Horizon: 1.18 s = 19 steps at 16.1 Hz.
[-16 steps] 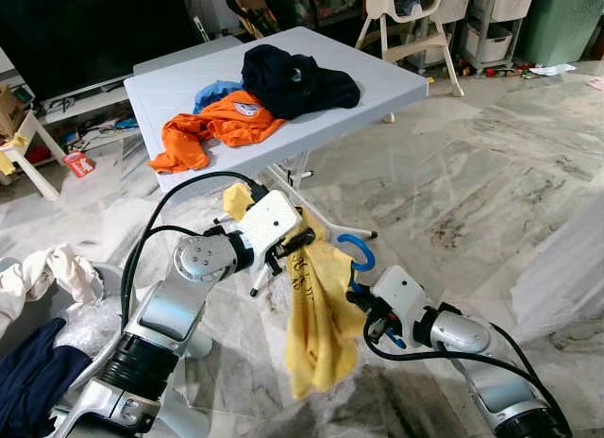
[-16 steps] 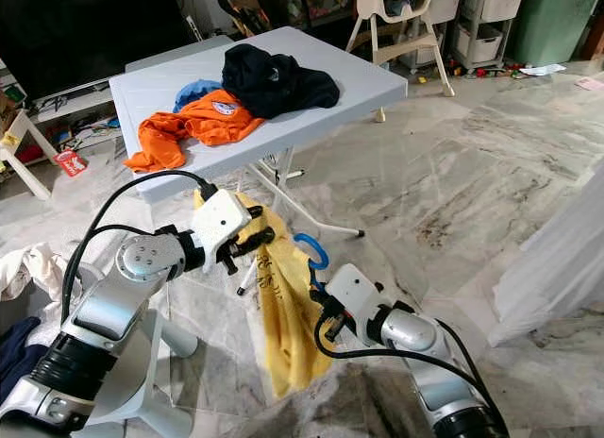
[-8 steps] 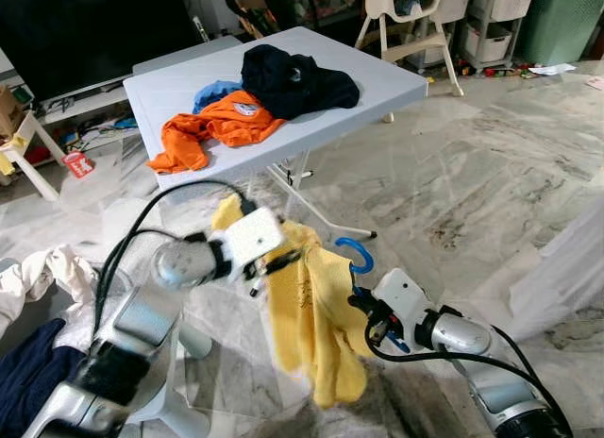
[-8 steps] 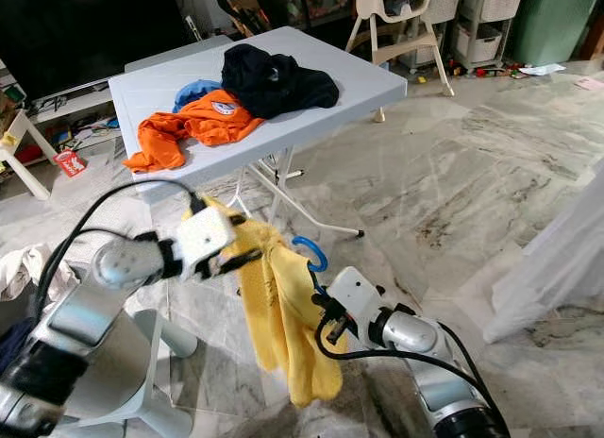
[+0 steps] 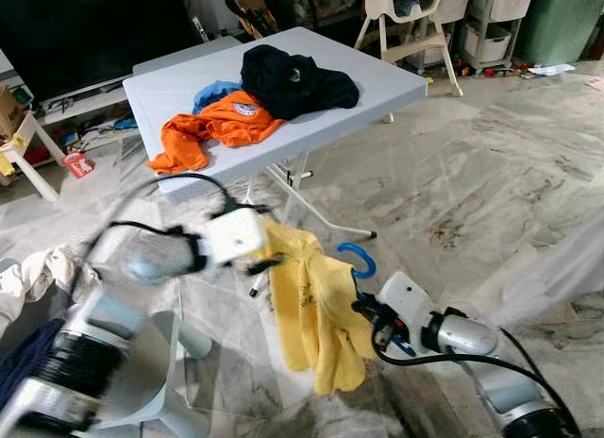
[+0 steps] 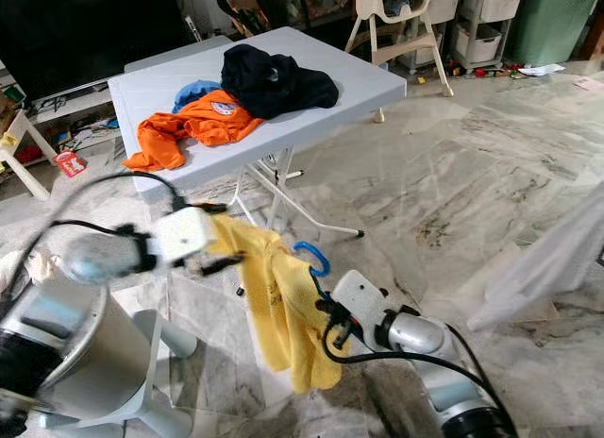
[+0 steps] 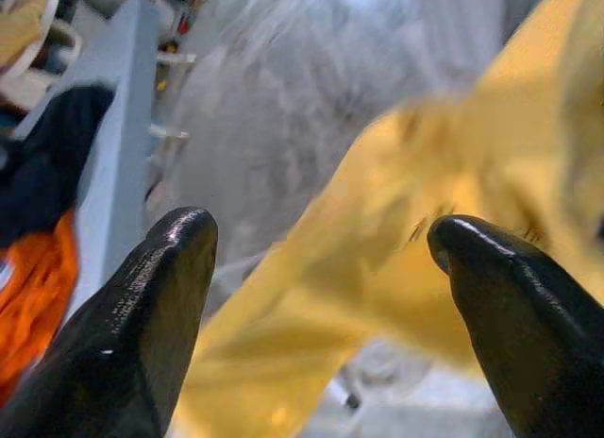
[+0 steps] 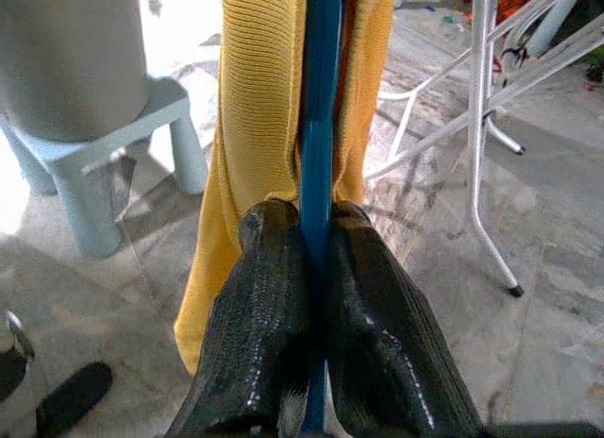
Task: Hang hanger
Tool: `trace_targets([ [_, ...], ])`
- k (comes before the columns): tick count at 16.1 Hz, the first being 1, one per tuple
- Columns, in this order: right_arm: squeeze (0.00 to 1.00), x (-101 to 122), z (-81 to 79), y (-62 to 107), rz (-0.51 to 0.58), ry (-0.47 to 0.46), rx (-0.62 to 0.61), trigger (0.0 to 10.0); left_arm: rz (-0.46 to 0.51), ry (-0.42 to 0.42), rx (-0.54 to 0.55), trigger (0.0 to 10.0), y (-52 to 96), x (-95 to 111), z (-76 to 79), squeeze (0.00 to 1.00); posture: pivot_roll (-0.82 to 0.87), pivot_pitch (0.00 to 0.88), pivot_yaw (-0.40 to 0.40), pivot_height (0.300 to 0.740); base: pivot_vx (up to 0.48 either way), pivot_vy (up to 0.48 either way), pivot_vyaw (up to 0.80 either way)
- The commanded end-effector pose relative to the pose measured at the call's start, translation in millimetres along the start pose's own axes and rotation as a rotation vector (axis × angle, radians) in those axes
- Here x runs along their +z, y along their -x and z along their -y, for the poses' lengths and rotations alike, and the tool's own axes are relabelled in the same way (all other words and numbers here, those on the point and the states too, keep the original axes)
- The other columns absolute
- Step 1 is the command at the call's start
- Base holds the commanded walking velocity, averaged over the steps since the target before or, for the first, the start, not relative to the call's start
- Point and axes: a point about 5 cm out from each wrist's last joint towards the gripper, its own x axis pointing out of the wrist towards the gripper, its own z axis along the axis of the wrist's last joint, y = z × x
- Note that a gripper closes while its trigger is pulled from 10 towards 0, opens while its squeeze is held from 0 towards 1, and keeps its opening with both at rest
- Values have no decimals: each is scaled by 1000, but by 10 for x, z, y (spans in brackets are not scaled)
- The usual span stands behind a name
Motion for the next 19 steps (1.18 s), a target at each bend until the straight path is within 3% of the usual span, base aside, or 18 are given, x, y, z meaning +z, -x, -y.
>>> trace_targets([
  [1, 0, 98, -17, -9, 51, 29, 37, 0, -42, -21, -16, 10000, 70, -121, 13, 1000, -141, 10, 135, 740, 0, 0, 0],
  [5, 0, 50, -14, 71, 27, 40, 87, 0, -59, -42, -47, 10000, 110, -221, 79, 1000, -142, 11, 136, 740, 0, 0, 0],
  [9, 0, 49, -28, 147, 1, 76, 195, 0, -36, -73, -134, 10000, 36, -337, 304, 1000, -146, 15, 134, 740, 0, 0, 0],
  [16, 0, 101, -89, 226, 0, 99, 311, 0, -10, -72, -226, 10000, -77, -408, 478, 1000, -154, 23, 130, 740, 0, 0, 0],
  [17, 0, 99, -108, 247, 0, 98, 331, 0, -10, -55, -251, 4157, -83, -427, 501, 0, -156, 22, 131, 740, 0, 0, 0],
  [18, 0, 97, -118, 259, -1, 99, 344, 0, -8, -45, -265, 4157, -85, -437, 515, 0, -156, 23, 131, 740, 0, 0, 0],
  [19, 0, 99, -134, 274, 0, 97, 361, 0, -9, -44, -274, 1765, -86, -451, 523, 0, -159, 22, 132, 740, 0, 0, 0],
])
